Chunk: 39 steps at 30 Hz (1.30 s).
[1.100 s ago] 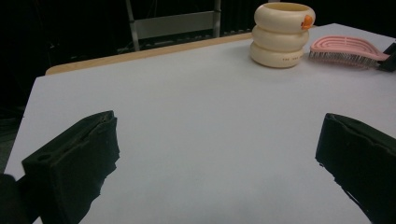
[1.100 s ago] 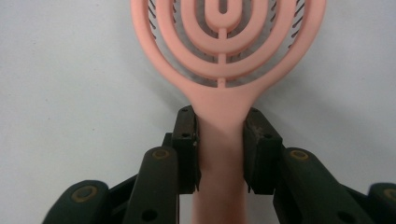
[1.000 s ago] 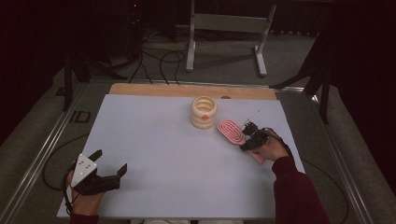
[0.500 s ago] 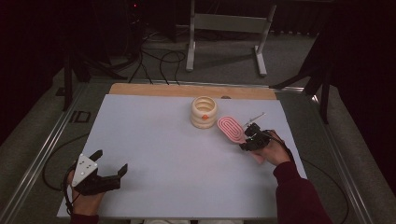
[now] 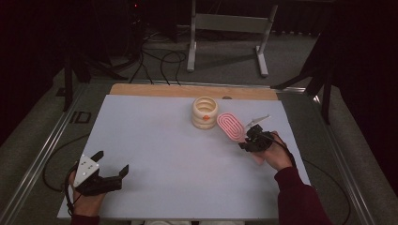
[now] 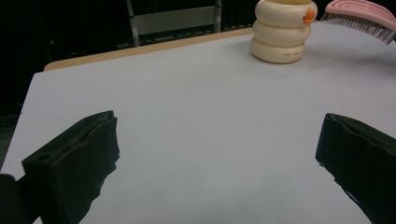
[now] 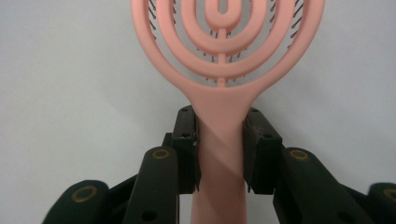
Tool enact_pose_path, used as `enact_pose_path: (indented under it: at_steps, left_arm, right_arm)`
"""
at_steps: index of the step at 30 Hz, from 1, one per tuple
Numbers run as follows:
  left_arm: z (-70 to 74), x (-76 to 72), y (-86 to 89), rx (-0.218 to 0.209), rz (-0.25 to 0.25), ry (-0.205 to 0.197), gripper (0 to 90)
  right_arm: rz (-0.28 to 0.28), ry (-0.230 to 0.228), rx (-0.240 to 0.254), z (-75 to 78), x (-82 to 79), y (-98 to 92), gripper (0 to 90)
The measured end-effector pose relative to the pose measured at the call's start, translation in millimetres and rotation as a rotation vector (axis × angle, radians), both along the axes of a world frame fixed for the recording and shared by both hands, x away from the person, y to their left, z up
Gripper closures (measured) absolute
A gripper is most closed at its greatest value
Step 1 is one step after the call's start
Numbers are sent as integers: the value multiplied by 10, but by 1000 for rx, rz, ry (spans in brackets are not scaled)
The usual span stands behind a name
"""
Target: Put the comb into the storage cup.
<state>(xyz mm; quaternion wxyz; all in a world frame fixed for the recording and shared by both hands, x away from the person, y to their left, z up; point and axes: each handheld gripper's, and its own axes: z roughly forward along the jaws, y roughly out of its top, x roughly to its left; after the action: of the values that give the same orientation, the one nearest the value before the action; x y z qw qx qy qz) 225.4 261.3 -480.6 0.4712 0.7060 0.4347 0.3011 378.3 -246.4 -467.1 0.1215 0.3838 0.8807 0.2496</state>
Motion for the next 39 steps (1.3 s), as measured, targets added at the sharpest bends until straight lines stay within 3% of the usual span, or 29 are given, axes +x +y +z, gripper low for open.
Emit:
enact_pose_path:
  at_steps: [23,32,39]
  left_arm:
    - [2,1,-3,3,3,7,0]
    - [8,6,-44,4,-10,12,0]
    - [23,19,-80,8,-20,16,0]
  right_arm:
    - [25,-179,103,248,-248,203,699]
    - [8,-235,166,237,-367,212,699]
    - [-2,-278,183,208,-474,247,699]
